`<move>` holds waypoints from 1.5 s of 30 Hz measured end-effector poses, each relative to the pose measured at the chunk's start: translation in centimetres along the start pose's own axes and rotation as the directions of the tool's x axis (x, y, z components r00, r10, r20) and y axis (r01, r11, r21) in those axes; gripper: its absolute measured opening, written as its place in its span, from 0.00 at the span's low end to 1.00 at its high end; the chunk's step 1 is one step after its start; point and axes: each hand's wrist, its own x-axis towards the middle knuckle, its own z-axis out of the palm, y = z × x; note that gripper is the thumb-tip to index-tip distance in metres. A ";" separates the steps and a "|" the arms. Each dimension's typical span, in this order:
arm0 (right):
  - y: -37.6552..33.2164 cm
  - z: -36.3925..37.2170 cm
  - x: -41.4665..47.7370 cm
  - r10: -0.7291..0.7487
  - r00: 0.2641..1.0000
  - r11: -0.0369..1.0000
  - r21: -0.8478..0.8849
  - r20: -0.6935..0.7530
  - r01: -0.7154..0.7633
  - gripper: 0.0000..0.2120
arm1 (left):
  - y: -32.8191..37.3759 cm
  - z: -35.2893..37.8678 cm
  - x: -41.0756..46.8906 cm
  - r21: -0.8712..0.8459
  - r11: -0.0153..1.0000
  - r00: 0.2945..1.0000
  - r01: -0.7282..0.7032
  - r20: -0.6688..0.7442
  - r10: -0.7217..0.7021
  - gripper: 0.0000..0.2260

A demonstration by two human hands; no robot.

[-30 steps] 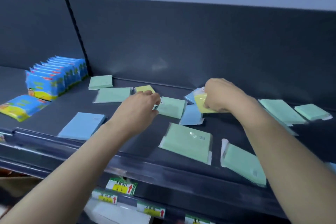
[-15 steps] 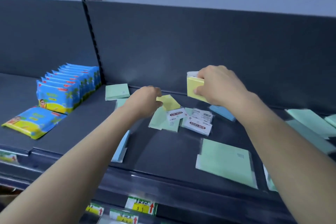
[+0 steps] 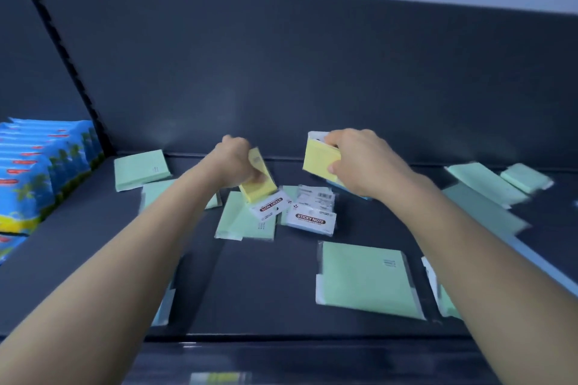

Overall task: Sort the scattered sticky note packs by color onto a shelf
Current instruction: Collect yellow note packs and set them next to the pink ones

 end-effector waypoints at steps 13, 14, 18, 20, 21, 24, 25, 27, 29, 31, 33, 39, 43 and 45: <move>12.6 -5.6 -11.1 0.269 0.948 0.963 0.019 -0.168 -0.269 0.11 | 16.0 1.9 -9.5 -0.360 0.801 0.873 -0.479 -0.286 0.395 0.09; 14.3 -6.3 -13.0 0.306 0.934 0.951 0.018 -0.184 -0.308 0.11 | 18.0 2.7 -10.4 -0.364 0.780 0.859 -0.510 -0.267 0.437 0.07; 20.9 -9.3 -22.5 0.451 0.868 0.886 -0.016 -0.207 -0.464 0.14 | 26.8 7.2 -14.7 -0.370 0.694 0.779 -0.618 -0.169 0.603 0.05; 23.8 -10.9 -28.2 0.539 0.816 0.831 -0.025 -0.207 -0.555 0.16 | 31.7 9.8 -17.7 -0.393 0.636 0.722 -0.663 -0.113 0.683 0.06; 25.2 -11.7 -31.1 0.582 0.784 0.800 -0.025 -0.216 -0.600 0.17 | 34.1 11.2 -19.5 -0.391 0.605 0.682 -0.694 -0.088 0.726 0.07; 28.6 -13.7 -40.3 0.706 0.665 0.686 0.005 -0.244 -0.727 0.19 | 41.2 15.1 -25.5 -0.411 0.481 0.537 -0.775 -0.026 0.843 0.08; 29.5 -14.3 -43.3 0.742 0.623 0.645 0.013 -0.247 -0.764 0.19 | 43.3 16.4 -27.6 -0.436 0.437 0.487 -0.787 -0.005 0.873 0.07; 31.1 -15.3 -49.2 0.807 0.535 0.556 0.017 -0.249 -0.831 0.20 | 47.3 18.9 -31.9 -0.481 0.356 0.390 -0.801 0.033 0.920 0.05; 32.4 -16.2 -55.0 0.863 0.431 0.454 0.031 -0.265 -0.890 0.22 | 51.0 21.4 -36.4 -0.533 0.276 0.291 -0.800 0.057 0.955 0.04; 33.4 -16.8 -60.6 0.899 0.321 0.353 0.057 -0.297 -0.934 0.22 | 54.4 23.6 -40.8 -0.590 0.197 0.192 -0.783 0.072 0.979 0.06; 33.8 -17.2 -66.1 0.920 0.206 0.245 0.080 -0.332 -0.966 0.22 | 57.3 25.4 -45.4 -0.643 0.128 0.089 -0.755 0.092 0.992 0.07; 32.7 -17.8 -80.5 0.917 -0.153 -0.086 0.192 -0.369 -0.978 0.22 | 63.2 29.5 -58.1 -0.753 -0.047 -0.216 -0.656 0.128 0.968 0.06; 32.5 -17.5 -87.6 0.871 -0.339 -0.275 0.219 -0.357 -0.936 0.20 | 66.1 32.2 -64.4 -0.792 -0.118 -0.345 -0.600 0.123 0.930 0.06; 33.3 -17.3 -90.4 0.841 -0.409 -0.344 0.234 -0.353 -0.909 0.18 | 67.7 33.8 -66.8 -0.797 -0.144 -0.392 -0.586 0.123 0.912 0.06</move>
